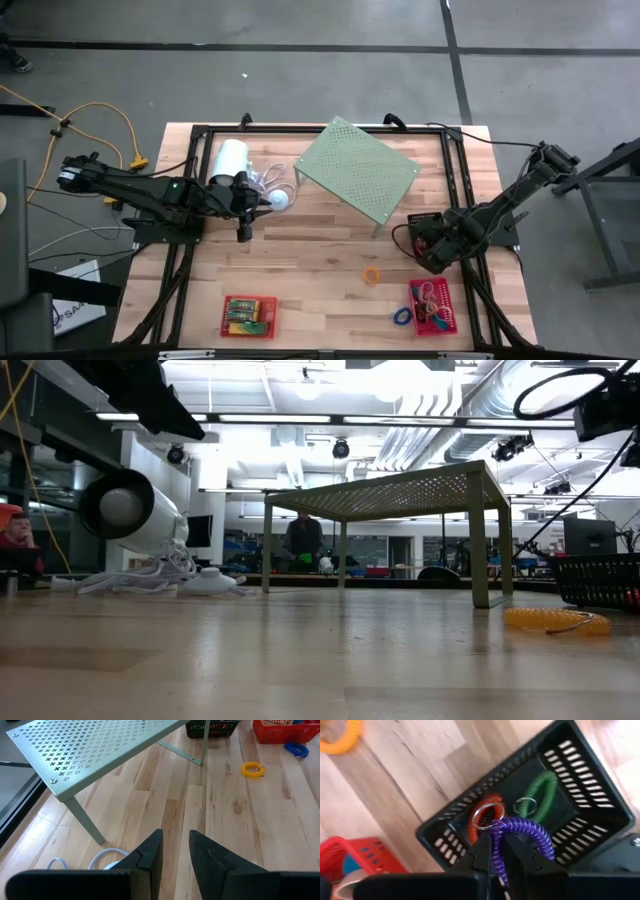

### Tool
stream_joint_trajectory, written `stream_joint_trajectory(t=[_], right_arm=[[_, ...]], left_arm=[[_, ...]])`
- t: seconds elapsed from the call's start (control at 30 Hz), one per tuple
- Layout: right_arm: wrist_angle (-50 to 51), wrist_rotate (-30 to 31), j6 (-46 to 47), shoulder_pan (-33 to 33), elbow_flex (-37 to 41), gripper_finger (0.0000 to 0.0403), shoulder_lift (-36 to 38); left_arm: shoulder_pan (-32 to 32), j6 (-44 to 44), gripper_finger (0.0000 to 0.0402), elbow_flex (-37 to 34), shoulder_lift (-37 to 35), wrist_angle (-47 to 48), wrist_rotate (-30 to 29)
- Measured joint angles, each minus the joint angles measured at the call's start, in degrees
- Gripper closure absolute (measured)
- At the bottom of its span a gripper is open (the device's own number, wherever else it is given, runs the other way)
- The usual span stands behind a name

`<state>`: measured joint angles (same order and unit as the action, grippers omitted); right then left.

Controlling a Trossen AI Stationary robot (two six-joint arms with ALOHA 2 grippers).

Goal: Pick & Place Office Desk Supplies
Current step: Put the violet spring keychain into the black bin, then put the yellow spring keychain into the black bin

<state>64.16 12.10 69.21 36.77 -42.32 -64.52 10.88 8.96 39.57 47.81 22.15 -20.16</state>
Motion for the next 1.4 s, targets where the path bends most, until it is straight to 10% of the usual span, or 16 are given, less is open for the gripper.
stream_joint_trajectory(t=[1.4], right_arm=[[-9.57, -0.26, -6.76, -0.02, 0.02, 0.0323, -0.08]], left_arm=[[0.01, 0.00, 0.0313, 0.00, 0.01, 0.01, 0.00]])
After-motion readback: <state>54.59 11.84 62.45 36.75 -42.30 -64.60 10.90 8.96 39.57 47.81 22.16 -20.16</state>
